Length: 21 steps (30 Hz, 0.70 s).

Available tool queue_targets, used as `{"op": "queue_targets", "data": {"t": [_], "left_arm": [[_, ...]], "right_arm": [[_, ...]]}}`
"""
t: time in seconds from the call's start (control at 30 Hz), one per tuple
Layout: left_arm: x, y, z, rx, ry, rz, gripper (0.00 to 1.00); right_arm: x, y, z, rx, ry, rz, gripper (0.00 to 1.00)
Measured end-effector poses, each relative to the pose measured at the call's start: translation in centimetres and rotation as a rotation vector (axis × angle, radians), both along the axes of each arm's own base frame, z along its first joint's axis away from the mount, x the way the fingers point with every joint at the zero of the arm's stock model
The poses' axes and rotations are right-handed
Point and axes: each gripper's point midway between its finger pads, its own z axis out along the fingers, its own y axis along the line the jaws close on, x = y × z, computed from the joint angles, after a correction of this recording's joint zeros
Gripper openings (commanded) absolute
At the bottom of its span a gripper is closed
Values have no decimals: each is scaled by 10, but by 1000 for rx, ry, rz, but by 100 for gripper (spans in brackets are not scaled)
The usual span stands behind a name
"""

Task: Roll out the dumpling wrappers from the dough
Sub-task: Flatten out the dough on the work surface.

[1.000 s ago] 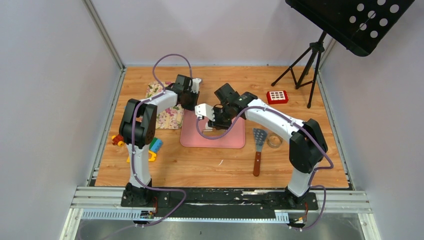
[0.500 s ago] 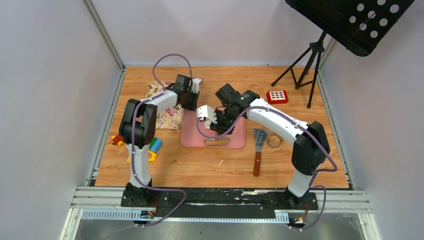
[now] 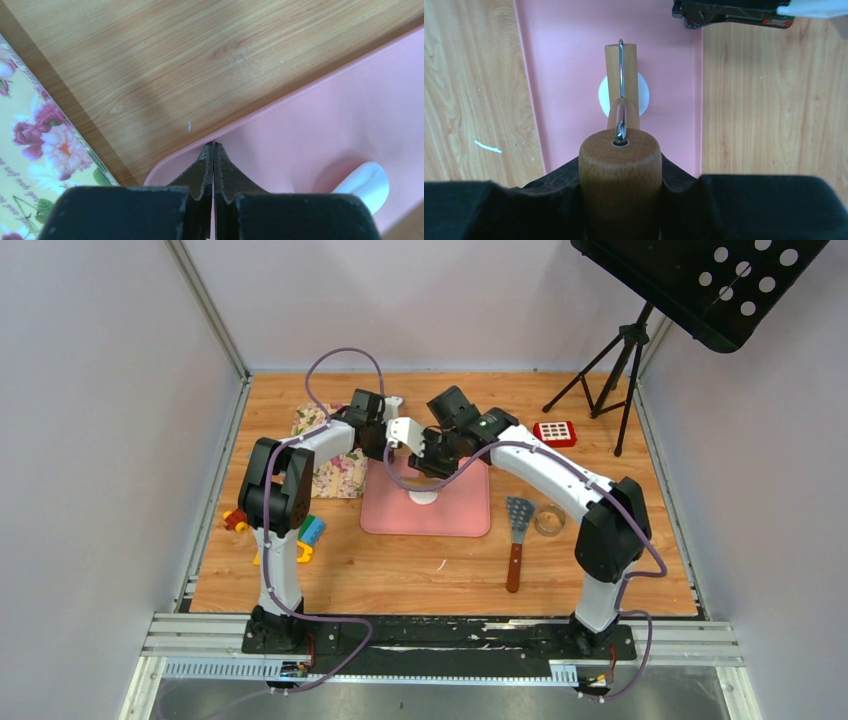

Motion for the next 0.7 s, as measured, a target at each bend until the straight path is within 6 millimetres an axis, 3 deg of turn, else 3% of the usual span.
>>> {"op": "queue_targets", "data": {"t": [0.2,0.47,0.7], "left_arm": [[0,0,0,0,0,0,0],[0,0,0,0,0,0,0],[0,0,0,0,0,0,0]], "right_arm": [[12,6,-44,-69,23,-24,0],[29,11,-51,-79,-56,-47,0],[25,14,-58,-98,-129,39,0]]}}
